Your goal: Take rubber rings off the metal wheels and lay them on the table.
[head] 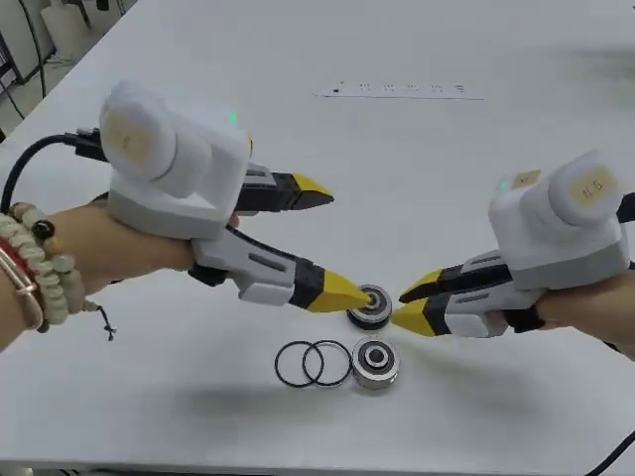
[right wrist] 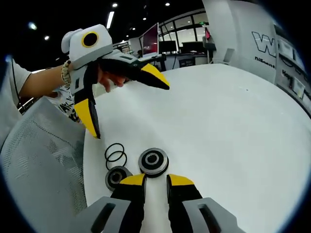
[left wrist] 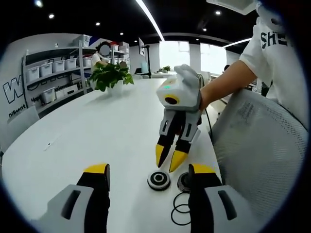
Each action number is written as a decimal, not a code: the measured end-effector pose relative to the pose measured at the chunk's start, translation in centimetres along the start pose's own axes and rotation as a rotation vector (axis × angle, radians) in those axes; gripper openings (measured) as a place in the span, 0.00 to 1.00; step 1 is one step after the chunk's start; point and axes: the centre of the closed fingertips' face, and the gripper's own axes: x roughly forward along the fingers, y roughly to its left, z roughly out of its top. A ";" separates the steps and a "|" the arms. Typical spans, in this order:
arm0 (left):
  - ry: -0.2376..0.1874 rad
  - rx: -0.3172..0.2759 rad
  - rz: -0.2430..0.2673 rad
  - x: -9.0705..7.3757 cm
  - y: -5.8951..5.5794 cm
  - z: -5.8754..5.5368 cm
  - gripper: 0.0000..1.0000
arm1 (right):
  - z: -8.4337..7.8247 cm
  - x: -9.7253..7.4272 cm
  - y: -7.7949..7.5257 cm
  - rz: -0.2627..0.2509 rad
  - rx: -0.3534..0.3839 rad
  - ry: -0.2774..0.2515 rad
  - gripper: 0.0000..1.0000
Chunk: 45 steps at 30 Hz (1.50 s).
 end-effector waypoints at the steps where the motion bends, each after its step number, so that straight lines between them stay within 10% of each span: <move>1: 0.007 0.003 0.003 0.3 0.0 -0.2 0.57 | 0.0 0.0 0.0 -0.001 0.000 0.000 0.14; 18: 0.068 -0.004 -0.016 3.6 -1.4 -3.3 0.27 | -0.1 0.8 -0.2 -0.020 -0.043 -0.018 0.20; 45: 0.099 -0.006 -0.045 4.3 -1.8 -4.8 0.08 | -0.2 1.2 0.1 -0.024 -0.089 -0.019 0.15</move>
